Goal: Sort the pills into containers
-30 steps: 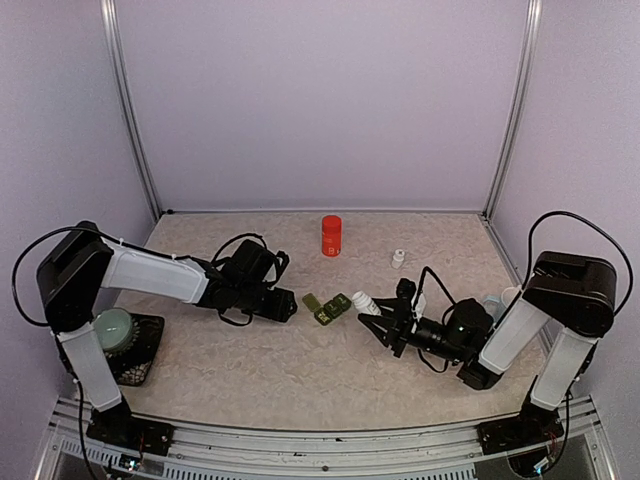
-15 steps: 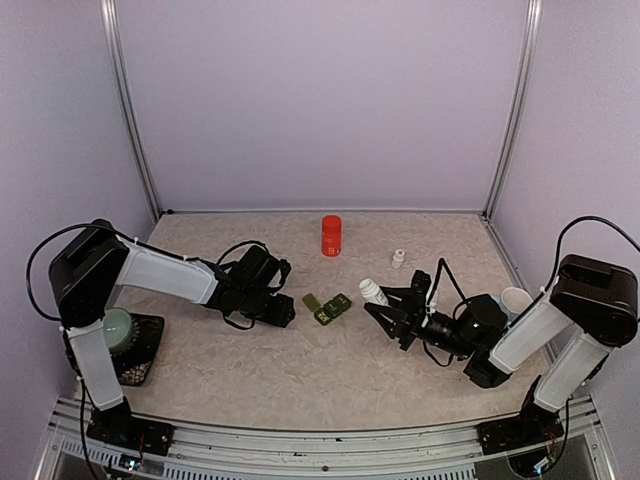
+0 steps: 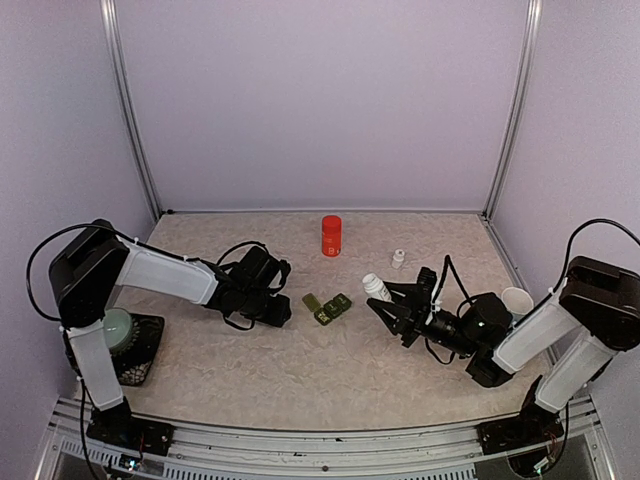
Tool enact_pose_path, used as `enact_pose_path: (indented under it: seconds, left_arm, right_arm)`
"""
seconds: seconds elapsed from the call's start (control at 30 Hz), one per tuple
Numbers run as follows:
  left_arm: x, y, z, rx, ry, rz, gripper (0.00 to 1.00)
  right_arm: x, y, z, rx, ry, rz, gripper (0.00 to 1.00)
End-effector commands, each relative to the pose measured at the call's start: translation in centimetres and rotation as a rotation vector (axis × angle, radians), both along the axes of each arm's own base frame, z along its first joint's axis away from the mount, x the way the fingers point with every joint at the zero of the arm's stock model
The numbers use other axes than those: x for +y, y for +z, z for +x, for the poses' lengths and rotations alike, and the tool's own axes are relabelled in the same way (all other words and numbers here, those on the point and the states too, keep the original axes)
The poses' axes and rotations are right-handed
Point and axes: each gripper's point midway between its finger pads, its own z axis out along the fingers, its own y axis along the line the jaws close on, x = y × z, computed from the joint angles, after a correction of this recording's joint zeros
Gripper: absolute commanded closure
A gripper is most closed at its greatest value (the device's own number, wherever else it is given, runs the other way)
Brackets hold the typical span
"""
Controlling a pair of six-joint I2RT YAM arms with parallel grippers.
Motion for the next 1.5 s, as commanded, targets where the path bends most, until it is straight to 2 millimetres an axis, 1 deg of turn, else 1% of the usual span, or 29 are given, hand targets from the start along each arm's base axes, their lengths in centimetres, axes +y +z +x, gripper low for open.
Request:
enact_pose_path:
  seconds: [0.0, 0.2, 0.33, 0.43, 0.6, 0.73, 0.83, 0.97, 1.1, 1.17, 1.3, 1.47]
  left_arm:
    - [0.0, 0.2, 0.0, -0.01, 0.003, 0.012, 0.65]
    - [-0.1, 0.8, -0.1, -0.015, 0.017, -0.005, 0.73]
    - [-0.3, 2.2, -0.1, -0.036, 0.02, -0.023, 0.76]
    - [-0.6, 3.9, -0.2, -0.061, 0.013, -0.048, 0.76]
    - [-2.0, 8.3, -0.9, -0.109, -0.026, -0.144, 0.76]
    - [-3.6, 12.6, -2.2, -0.145, -0.074, -0.248, 0.75]
    - [-5.2, 15.9, -3.5, -0.17, -0.126, -0.326, 0.75]
    - [-7.5, 20.3, -5.3, -0.206, -0.202, -0.417, 0.74]
    - [-9.4, 23.7, -7.6, -0.228, -0.283, -0.495, 0.73]
    - [-10.0, 24.9, -8.5, -0.231, -0.316, -0.529, 0.73]
    - [-10.8, 26.2, -9.8, -0.215, -0.364, -0.583, 0.73]
    - [-11.6, 26.1, -10.9, -0.183, -0.399, -0.607, 0.73]
  right_arm:
    - [-0.2, 1.2, -0.4, -0.04, 0.002, 0.03, 0.94]
    - [-0.2, 0.9, -0.3, -0.029, -0.001, 0.023, 0.94]
    - [0.0, 0.4, -0.3, -0.017, 0.006, 0.006, 0.94]
    - [0.2, 0.0, -0.3, -0.011, 0.013, -0.012, 0.94]
    - [0.7, -0.9, -0.4, 0.001, 0.033, -0.054, 0.94]
    - [1.4, -1.6, -0.7, 0.013, 0.068, -0.089, 0.94]
    - [1.9, -1.9, -1.2, 0.013, 0.105, -0.103, 0.94]
    - [2.5, -1.7, -1.9, 0.0, 0.15, -0.108, 0.94]
    - [3.1, -1.5, -2.3, -0.012, 0.162, -0.121, 0.94]
    - [3.1, -1.5, -2.3, -0.015, 0.16, -0.126, 0.94]
    - [3.1, -1.1, -2.2, -0.021, 0.148, -0.126, 0.94]
    - [3.4, -0.2, -2.2, -0.034, 0.152, -0.128, 0.94]
